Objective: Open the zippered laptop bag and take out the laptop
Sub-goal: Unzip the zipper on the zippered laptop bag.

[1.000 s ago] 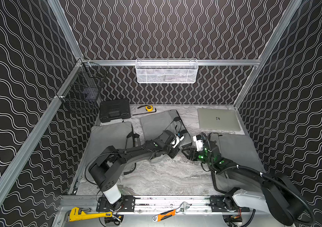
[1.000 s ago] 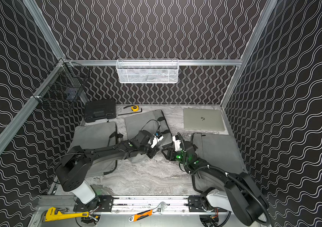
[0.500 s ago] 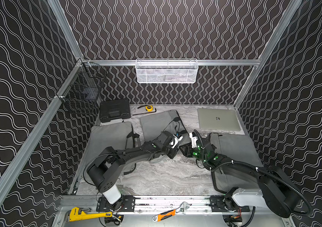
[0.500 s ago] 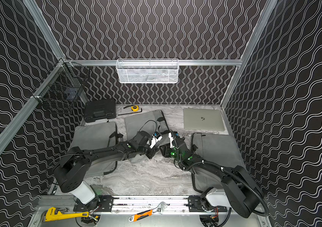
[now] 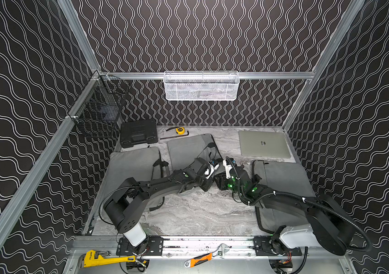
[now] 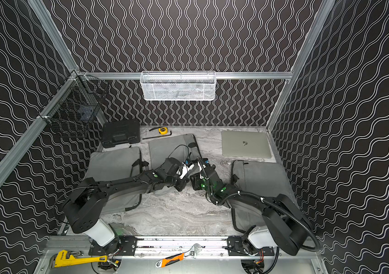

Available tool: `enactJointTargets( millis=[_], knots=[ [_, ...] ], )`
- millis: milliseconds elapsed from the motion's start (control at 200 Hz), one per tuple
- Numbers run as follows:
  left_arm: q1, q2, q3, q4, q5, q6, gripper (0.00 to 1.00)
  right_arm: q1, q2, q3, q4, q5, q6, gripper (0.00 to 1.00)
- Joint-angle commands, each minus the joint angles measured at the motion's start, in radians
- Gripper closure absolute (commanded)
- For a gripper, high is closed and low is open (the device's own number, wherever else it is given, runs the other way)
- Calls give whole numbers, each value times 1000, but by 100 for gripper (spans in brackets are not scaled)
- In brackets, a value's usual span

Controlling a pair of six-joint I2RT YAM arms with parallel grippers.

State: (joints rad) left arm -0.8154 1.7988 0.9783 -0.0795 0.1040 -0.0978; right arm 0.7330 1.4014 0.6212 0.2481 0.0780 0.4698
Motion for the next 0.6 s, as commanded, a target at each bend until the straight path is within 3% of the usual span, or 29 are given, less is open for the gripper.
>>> enactJointTargets(
  millis=[0, 295, 480, 596],
  knots=[
    [-2, -28, -3, 92, 87, 4, 100, -4, 26, 26, -69, 82, -13, 58],
    [5, -46, -15, 86, 69, 33, 100, -3, 15, 39, -92, 139, -89, 74],
    [8, 1, 36, 89, 94, 31, 100, -4, 13, 49, -122, 193, -103, 67],
    [8, -3, 34, 116, 106, 24, 100, -3, 23, 61, -119, 195, -113, 69]
  ],
)
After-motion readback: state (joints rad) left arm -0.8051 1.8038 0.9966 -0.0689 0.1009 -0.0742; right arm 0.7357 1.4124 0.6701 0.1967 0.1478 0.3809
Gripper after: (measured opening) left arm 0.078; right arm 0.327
